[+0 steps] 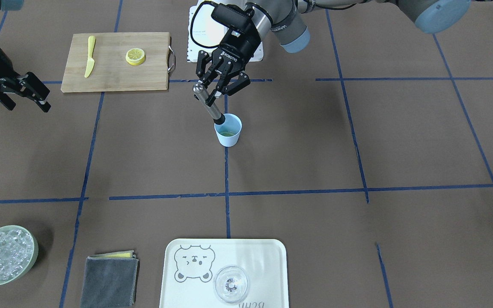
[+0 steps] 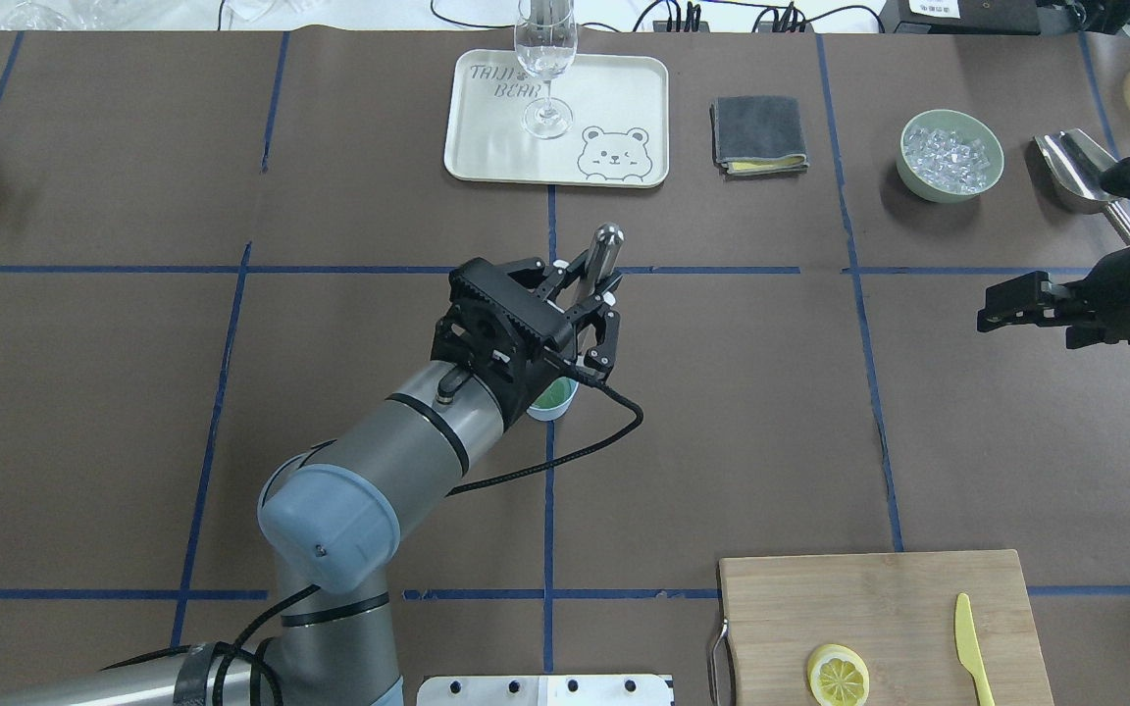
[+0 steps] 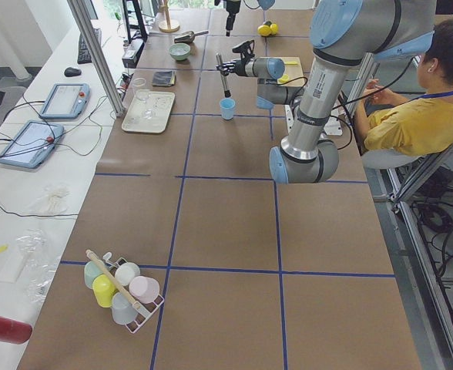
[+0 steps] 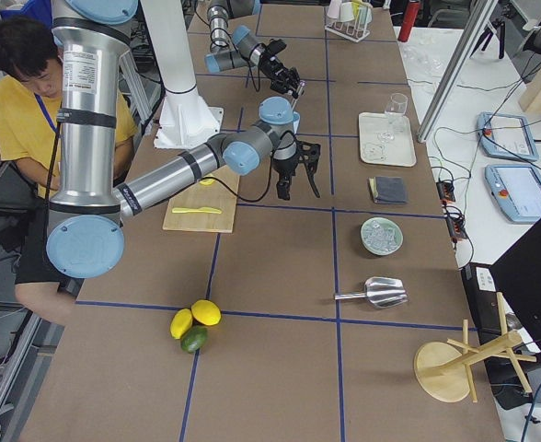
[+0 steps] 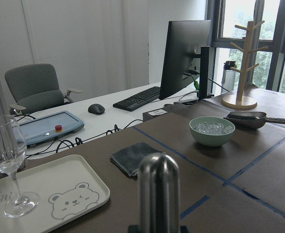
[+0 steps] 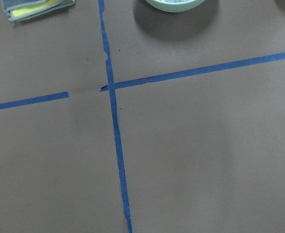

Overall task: Squeeze lemon into cup
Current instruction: 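Press the muddler down into the cup onto the lemon slice, then lift the muddler out of the cup and carry it back toward its spot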

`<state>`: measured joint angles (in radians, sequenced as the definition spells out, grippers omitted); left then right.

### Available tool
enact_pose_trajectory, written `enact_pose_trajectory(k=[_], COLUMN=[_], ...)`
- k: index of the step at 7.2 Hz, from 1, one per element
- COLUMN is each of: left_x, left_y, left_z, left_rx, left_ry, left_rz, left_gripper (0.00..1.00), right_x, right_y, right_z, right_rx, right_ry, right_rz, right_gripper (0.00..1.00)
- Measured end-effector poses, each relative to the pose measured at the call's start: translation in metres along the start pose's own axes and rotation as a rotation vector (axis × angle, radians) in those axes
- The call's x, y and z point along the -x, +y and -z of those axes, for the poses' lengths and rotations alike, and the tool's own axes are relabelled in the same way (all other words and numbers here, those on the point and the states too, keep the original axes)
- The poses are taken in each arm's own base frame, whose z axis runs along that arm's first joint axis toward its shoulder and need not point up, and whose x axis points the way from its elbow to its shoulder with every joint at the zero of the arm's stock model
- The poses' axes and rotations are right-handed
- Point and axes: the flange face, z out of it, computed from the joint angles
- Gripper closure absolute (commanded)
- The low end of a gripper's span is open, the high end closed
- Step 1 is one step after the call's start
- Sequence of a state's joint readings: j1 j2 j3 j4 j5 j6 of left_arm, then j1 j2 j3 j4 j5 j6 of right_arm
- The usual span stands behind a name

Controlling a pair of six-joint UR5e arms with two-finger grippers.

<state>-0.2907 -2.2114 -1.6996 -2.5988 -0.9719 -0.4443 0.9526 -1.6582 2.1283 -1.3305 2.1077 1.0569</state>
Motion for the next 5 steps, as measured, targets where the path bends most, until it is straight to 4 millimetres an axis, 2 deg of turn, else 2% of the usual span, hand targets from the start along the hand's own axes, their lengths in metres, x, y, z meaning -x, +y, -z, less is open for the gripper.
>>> enact_pose_trajectory(k=[2, 3, 4, 5], left_x=[0.029, 0.046, 0.068, 0.099], left_y=[-0.049, -0.063, -0.068, -0.061], left_z=[0.002, 0.001, -0.002, -0.002], left_rx=[0.023, 0.112, 0.211, 0.309], left_ry=[-0.036, -0.048, -0.071, -0.094], left_rz=[-0.047, -0.099, -0.142, -0.162], left_gripper=[1.0, 1.0, 1.0, 1.0], right_x=[0.0, 0.0, 0.0, 0.0], right_y=[0.0, 0.0, 0.001, 0.001], right_z=[0.001, 0.002, 0.002, 0.002], right_rx=[-0.001, -0.002, -0.002, -0.002], right_ry=[-0.002, -0.002, -0.002, -0.003], right_rz=[0.0, 0.0, 0.0, 0.0], right_gripper=[0.0, 0.0, 0.0, 0.0])
